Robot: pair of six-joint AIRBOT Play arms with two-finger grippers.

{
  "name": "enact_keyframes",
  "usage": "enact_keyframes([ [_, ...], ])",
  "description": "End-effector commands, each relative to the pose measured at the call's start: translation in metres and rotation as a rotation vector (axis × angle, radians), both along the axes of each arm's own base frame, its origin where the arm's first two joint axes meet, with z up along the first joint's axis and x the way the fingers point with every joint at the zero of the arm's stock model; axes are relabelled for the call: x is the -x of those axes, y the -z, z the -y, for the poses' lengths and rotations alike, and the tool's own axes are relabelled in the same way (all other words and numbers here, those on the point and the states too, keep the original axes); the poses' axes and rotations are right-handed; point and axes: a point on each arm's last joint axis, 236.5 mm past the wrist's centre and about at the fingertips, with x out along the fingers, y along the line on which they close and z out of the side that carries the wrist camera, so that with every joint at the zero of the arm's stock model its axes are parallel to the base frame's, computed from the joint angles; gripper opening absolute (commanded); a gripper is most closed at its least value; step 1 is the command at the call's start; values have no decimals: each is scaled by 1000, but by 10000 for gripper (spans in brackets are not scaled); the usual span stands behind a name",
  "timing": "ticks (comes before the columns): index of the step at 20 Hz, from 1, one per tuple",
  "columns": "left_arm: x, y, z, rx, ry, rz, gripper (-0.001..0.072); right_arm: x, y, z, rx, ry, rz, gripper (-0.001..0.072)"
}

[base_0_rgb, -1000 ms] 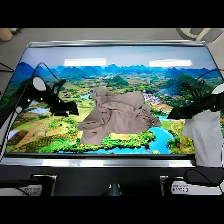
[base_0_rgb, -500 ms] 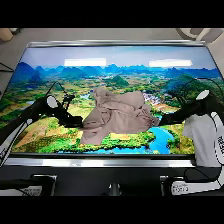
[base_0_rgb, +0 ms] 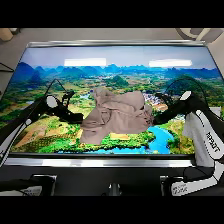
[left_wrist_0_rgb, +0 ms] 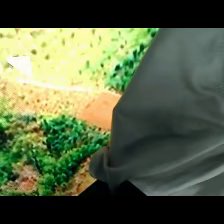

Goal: Fold the shirts.

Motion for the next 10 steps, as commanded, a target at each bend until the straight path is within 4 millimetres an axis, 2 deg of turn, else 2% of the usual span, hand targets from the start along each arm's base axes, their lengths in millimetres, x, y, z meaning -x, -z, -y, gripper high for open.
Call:
enact_keyframes([
  [1,-29,-58,6,37,12,175,28,-13,-43,-17,-62,-53,100,27],
  [2,-45,-104,10,62,19,305,29,-23,-80,-20,-72,-62,189,27],
  [3,-62,-162,12,88,31,474,29,-36,-124,-22,-72,-64,312,25],
  [4,-72,-241,12,123,27,688,29,-47,-185,-23,-58,-64,487,25],
  [5,-72,-324,6,155,0,900,29,-53,-250,-20,-16,-58,684,26],
  [6,-58,-415,-8,177,-37,1138,29,-51,-330,-13,48,-37,926,26],
  [7,-31,-494,-22,207,-74,1346,29,-39,-409,-5,115,7,1172,27],
  [8,8,-566,-38,251,-126,1549,29,-15,-494,9,198,85,1452,27],
  [9,52,-623,-53,325,-184,1710,29,21,-560,22,254,177,1671,27],
  [10,89,-657,-66,389,-228,1819,29,66,-612,34,301,276,1850,27],
])
